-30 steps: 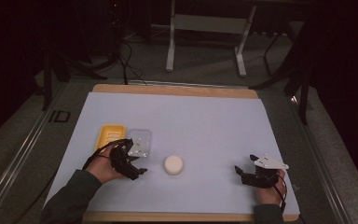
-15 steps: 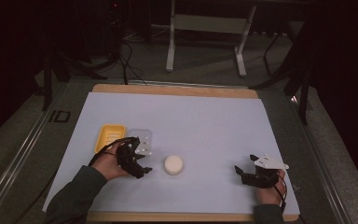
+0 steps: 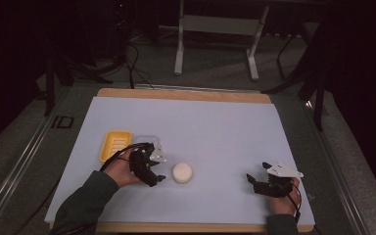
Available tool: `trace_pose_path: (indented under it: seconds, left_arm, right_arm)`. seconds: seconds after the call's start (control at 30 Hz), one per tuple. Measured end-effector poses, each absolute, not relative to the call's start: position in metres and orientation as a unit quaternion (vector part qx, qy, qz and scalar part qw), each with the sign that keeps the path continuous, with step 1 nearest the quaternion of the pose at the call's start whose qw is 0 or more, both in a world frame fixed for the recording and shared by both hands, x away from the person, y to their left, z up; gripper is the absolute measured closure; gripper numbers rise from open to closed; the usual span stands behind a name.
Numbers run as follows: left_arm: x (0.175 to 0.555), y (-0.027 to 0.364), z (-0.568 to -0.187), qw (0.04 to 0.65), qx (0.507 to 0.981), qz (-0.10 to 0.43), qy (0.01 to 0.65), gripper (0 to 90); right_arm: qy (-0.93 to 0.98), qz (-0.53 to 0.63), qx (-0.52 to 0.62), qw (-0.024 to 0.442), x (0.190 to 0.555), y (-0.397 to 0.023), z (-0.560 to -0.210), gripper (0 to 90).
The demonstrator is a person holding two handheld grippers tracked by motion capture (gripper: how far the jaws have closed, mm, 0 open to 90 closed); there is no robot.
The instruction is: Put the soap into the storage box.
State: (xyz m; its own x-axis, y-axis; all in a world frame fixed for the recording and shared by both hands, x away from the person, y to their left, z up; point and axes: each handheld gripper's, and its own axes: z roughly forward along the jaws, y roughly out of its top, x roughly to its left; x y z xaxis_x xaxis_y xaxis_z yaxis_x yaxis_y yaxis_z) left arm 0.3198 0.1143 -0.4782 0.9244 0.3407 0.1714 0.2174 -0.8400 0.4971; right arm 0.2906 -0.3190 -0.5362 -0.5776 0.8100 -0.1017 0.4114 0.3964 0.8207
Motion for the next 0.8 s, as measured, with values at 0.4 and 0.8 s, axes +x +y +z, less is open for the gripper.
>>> trace_pose_path:
  seconds: [0.4,0.8]
  left_arm:
    - [0.323,0.103,-0.481,0.232,0.955,0.119,0.139,17.5]
    - [0.328,0.092,-0.487,0.221,0.960,0.105,0.133,16.1]
  right_arm:
    - [0.796,0.393,0.383,0.254,0.291,-0.319,-0.536,20.6]
    - [0.797,0.393,0.382,0.254,0.291,-0.319,-0.536,20.5]
